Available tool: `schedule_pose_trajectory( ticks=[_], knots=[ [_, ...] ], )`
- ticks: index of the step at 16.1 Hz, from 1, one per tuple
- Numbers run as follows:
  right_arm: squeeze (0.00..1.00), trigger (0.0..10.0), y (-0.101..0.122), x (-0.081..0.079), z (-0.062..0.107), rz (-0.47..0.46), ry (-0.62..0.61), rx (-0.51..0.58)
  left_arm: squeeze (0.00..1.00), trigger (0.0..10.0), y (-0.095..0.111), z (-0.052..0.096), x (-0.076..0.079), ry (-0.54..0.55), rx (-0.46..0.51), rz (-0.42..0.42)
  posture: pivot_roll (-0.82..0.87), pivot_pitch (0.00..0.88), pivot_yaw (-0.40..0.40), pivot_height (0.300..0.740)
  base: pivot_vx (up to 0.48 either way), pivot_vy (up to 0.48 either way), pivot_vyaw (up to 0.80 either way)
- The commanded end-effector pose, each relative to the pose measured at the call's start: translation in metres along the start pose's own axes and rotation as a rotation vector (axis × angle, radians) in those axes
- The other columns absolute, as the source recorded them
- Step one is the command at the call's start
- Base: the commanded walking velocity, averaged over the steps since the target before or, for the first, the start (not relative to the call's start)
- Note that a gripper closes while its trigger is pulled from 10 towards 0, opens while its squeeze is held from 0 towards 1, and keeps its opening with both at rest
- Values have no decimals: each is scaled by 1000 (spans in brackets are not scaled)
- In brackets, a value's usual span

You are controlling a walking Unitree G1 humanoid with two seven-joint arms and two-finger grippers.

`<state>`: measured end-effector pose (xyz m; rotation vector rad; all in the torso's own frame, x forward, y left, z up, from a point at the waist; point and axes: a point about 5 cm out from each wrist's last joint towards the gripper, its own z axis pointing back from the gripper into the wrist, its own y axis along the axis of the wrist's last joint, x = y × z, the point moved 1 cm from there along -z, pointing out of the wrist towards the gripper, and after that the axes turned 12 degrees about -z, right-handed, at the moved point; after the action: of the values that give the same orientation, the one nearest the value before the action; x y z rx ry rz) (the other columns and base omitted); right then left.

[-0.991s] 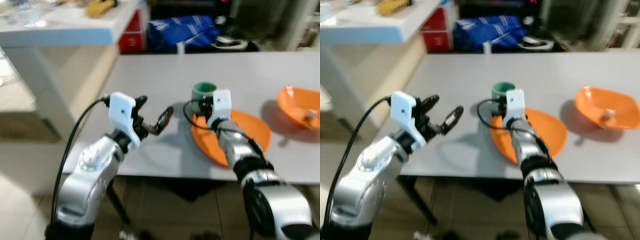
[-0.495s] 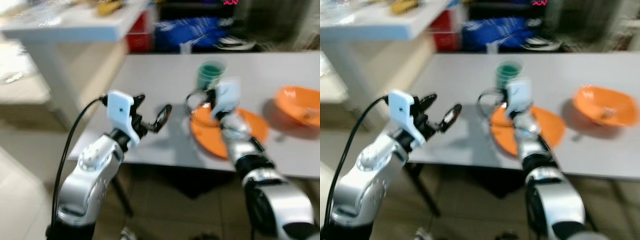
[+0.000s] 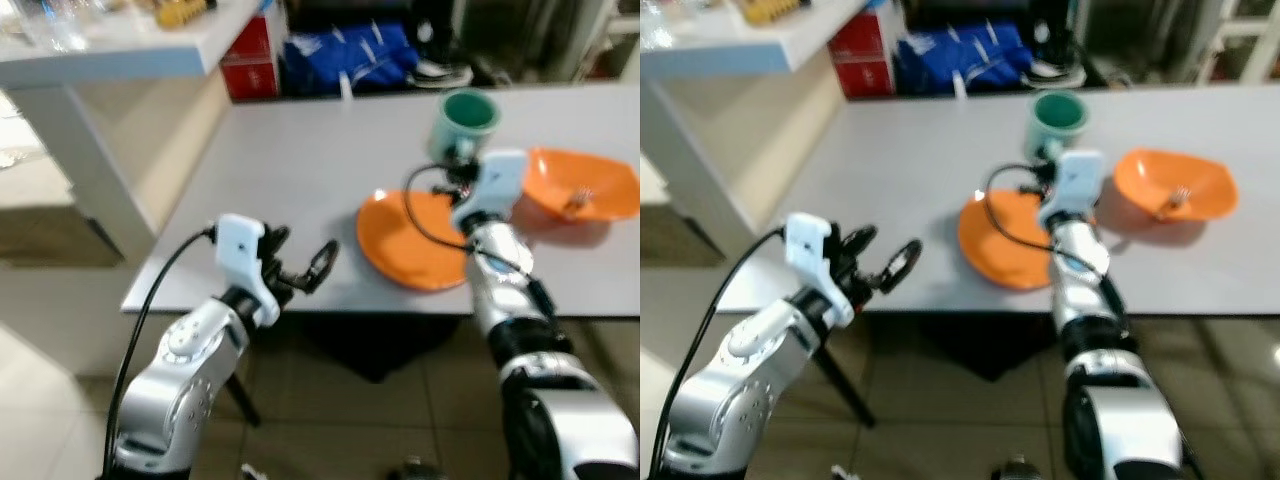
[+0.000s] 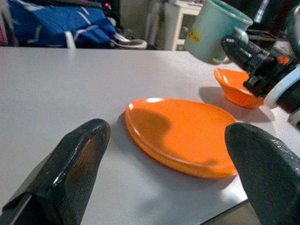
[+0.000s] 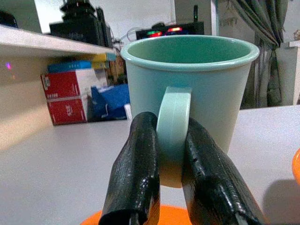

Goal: Setting the table

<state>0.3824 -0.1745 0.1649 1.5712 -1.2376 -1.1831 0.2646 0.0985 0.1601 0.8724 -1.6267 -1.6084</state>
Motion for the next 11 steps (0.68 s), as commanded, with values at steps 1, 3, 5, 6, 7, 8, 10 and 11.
schedule_pose_trajectory(
  ticks=[1,3,5,6,7,8,10,11],
  knots=[
    [0,10000,7,-9,-4,-10,22,37,0,10000,3,-1,1,-7,3,-16,-216,12,108,740,0,0,0],
    [0,10000,7,-9,-3,-11,22,39,0,10000,6,-4,-1,7,9,-55,-218,11,109,740,221,0,0],
    [0,10000,4,-14,0,-13,35,28,0,10000,6,-5,-1,2,6,-72,-217,11,111,740,471,0,0],
    [0,10000,2,-16,1,-14,41,22,0,10000,6,-5,-1,-1,6,-73,-216,11,113,740,480,0,0],
    [0,10000,1,-17,1,-16,46,17,0,10000,7,-5,0,-5,9,-72,-216,10,114,740,480,0,0],
    [0,10000,0,-19,1,-17,55,11,0,10000,7,-5,0,-10,11,-72,-216,11,115,740,480,0,0],
    [0,10000,-1,-20,1,-16,58,4,0,10000,8,-5,0,-15,12,-76,-216,10,116,740,480,0,0],
    [0,10000,-2,-20,1,-16,56,0,0,10000,8,-6,1,-19,13,-81,-216,10,117,740,480,0,0]
  ],
)
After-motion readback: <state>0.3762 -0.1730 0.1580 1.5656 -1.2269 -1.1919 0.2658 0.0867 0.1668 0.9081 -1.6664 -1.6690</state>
